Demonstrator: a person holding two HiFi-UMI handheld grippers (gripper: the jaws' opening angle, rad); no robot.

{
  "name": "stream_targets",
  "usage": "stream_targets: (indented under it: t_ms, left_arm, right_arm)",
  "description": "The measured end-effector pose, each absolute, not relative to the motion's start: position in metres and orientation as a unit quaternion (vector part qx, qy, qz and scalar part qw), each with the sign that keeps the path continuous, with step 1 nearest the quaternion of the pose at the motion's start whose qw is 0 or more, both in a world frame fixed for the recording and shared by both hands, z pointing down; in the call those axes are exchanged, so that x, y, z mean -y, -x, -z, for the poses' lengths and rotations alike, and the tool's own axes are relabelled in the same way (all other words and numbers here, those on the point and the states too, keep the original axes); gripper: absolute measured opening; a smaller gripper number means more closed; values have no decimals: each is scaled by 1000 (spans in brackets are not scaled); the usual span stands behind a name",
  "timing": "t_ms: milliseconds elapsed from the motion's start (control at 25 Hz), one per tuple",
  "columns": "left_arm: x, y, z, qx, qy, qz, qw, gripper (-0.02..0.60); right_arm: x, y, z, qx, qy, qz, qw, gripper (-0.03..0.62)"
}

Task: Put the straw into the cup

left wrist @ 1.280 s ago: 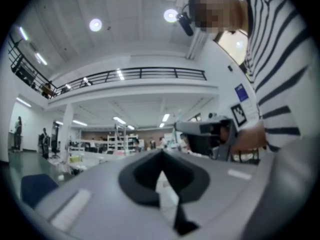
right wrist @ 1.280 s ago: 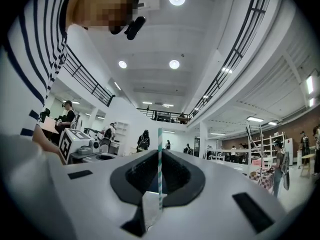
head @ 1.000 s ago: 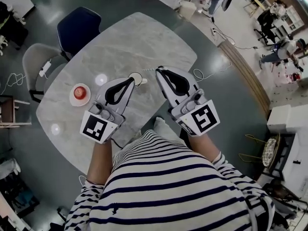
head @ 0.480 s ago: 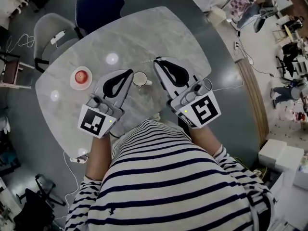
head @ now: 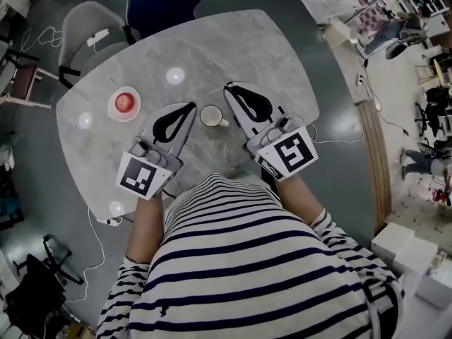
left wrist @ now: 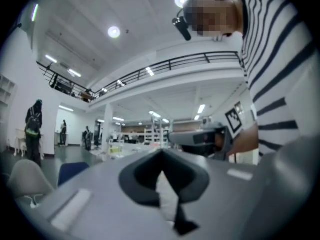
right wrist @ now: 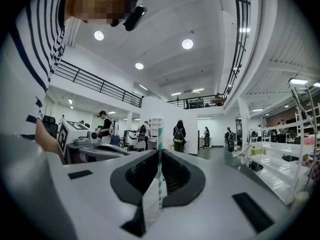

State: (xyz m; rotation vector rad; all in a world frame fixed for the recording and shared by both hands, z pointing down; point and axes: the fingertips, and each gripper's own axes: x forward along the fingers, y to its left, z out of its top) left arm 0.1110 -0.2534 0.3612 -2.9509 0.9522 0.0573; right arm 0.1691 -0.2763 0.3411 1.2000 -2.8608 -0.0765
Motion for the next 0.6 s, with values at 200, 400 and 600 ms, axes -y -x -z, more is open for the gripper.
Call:
stream_targets:
  t_ms: [200, 400, 600]
  left_arm:
    - [258, -104, -371, -315, 949, -12, 13, 5]
    - [263, -101, -378, -317, 948, -8, 2, 5]
    - [262, -99, -389, -313, 950, -1, 0, 5]
  right_arm:
    - [286, -164, -368, 923, -383, 3, 41, 25]
    - [296, -162, -397, 921, -384, -17, 61, 25]
    - [300, -163, -421, 918, -386, -39, 77, 25]
